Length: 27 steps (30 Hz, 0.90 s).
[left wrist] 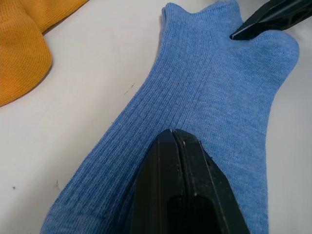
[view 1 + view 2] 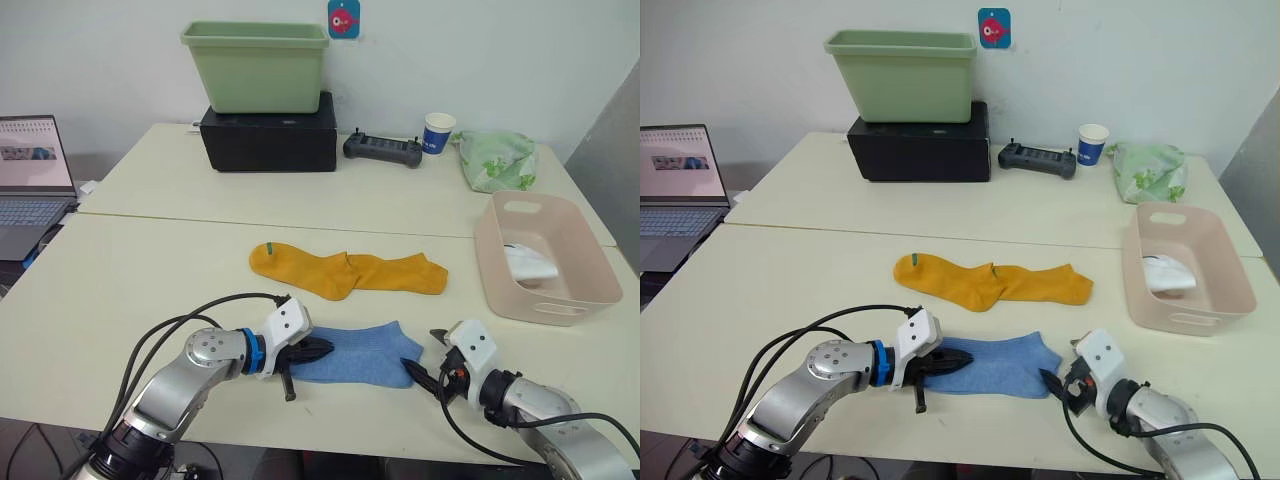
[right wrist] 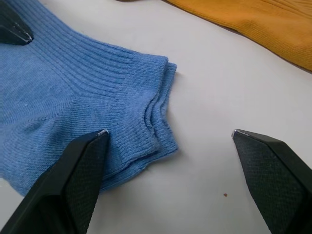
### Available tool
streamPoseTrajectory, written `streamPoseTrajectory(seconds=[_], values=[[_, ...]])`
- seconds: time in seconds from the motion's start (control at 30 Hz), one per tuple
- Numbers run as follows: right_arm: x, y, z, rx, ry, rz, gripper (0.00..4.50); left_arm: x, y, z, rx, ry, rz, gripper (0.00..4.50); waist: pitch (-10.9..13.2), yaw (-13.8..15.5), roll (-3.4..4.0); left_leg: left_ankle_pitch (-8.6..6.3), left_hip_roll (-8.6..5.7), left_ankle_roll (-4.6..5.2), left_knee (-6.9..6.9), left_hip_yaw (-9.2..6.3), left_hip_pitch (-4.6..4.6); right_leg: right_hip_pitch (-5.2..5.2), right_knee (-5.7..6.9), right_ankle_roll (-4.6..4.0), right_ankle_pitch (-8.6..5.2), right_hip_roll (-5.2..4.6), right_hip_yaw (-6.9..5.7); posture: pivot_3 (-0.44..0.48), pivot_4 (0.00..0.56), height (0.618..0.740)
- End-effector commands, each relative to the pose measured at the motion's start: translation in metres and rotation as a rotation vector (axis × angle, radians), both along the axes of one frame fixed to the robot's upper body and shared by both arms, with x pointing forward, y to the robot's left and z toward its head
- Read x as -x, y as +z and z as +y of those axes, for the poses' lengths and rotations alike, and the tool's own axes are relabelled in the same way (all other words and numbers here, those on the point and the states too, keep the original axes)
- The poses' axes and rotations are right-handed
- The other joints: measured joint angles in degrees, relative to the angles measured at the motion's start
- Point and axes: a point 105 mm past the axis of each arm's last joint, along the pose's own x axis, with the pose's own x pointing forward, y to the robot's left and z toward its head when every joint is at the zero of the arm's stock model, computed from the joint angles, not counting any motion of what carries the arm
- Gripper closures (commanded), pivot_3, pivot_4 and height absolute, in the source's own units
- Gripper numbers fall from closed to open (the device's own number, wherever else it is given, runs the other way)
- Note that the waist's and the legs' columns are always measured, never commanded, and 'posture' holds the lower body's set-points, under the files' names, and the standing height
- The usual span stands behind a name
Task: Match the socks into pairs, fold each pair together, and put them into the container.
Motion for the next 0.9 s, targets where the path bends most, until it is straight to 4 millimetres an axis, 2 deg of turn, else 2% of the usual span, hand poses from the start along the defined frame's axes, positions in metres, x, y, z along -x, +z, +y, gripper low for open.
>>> streamPoseTrajectory(seconds=[0.03, 0.07, 0.23, 0.33, 0.4, 0.43, 0.53, 0.6, 0.73, 0.9], values=[[0.010, -0.004, 0.010, 0.008, 0.047, 0.020, 0.49, 0.005, -0.013, 0.003, -0.025, 0.015, 0.049, 4.50, -0.06, -0.01, -0.02, 0.00, 0.00, 0.00, 0.00, 0.00, 0.01, 0.00, 0.00, 0.00, 0.00, 0.01, 0.00, 0.000, 0.150, 0.719], [0.009, -0.002, 0.012, 0.004, 0.052, 0.013, 0.69, 0.005, -0.013, 0.003, -0.022, 0.020, 0.047, 4.50, -0.08, -0.01, -0.01, 0.00, 0.01, 0.00, 0.00, 0.00, 0.01, 0.00, 0.00, 0.00, 0.00, 0.01, 0.00, 0.000, 0.150, 0.719], [0.002, 0.007, 0.009, 0.004, 0.038, -0.020, 2.41, -0.002, -0.003, -0.001, 0.016, 0.048, 0.019, 4.50, -0.10, -0.01, -0.03, 0.00, 0.00, 0.00, 0.00, -0.01, 0.01, 0.01, 0.00, 0.00, 0.00, 0.01, 0.00, 0.000, 0.150, 0.719], [-0.005, 0.012, 0.002, 0.007, 0.018, -0.036, 3.58, -0.004, 0.004, -0.006, 0.040, 0.045, 0.004, 4.50, -0.10, 0.02, -0.02, 0.00, -0.01, 0.00, 0.02, 0.00, 0.00, 0.01, 0.01, 0.00, 0.00, 0.00, 0.01, 0.000, 0.150, 0.719], [-0.014, 0.022, -0.008, 0.003, -0.004, -0.055, 4.26, -0.007, 0.013, -0.012, 0.067, 0.040, -0.016, 4.50, -0.08, 0.03, -0.01, 0.00, -0.02, 0.00, 0.04, 0.01, -0.01, 0.01, 0.01, 0.00, 0.00, -0.01, 0.01, 0.000, 0.150, 0.719], [-0.017, 0.025, -0.012, 0.004, -0.009, -0.062, 4.44, -0.009, 0.018, -0.017, 0.081, 0.033, -0.031, 4.50, -0.06, 0.04, -0.02, 0.00, -0.02, 0.00, 0.06, 0.00, -0.04, 0.01, 0.01, 0.00, 0.00, -0.01, 0.00, 0.000, 0.150, 0.719], [-0.021, 0.037, -0.019, -0.018, -0.004, -0.070, 4.44, -0.010, 0.027, -0.032, 0.121, 0.010, -0.039, 4.50, -0.04, 0.11, -0.02, 0.00, -0.03, 0.00, 0.09, 0.00, -0.10, -0.02, 0.00, 0.00, 0.00, -0.01, 0.00, 0.000, 0.150, 0.719], [-0.020, 0.044, -0.017, -0.042, 0.024, -0.062, 4.44, -0.010, 0.024, -0.040, 0.127, -0.001, -0.031, 4.50, -0.04, 0.12, -0.02, 0.00, -0.02, 0.00, 0.07, -0.03, -0.11, -0.03, -0.01, 0.00, 0.00, 0.01, -0.03, 0.000, 0.150, 0.719], [-0.007, 0.057, 0.003, -0.080, 0.152, -0.022, 4.44, -0.014, 0.014, -0.056, 0.120, -0.013, -0.021, 4.50, -0.03, 0.12, 0.01, 0.00, -0.02, 0.01, 0.06, -0.06, -0.10, -0.04, 0.01, 0.00, 0.00, 0.04, -0.02, 0.000, 0.150, 0.719], [0.005, 0.067, 0.025, -0.147, 0.245, 0.025, 4.44, -0.018, -0.003, -0.058, 0.070, -0.009, -0.003, 4.50, -0.02, -0.09, 0.00, 0.00, -0.03, 0.02, 0.10, -0.06, -0.06, -0.04, 0.15, 0.00, 0.00, 0.06, 0.00, 0.000, 0.150, 0.719]])
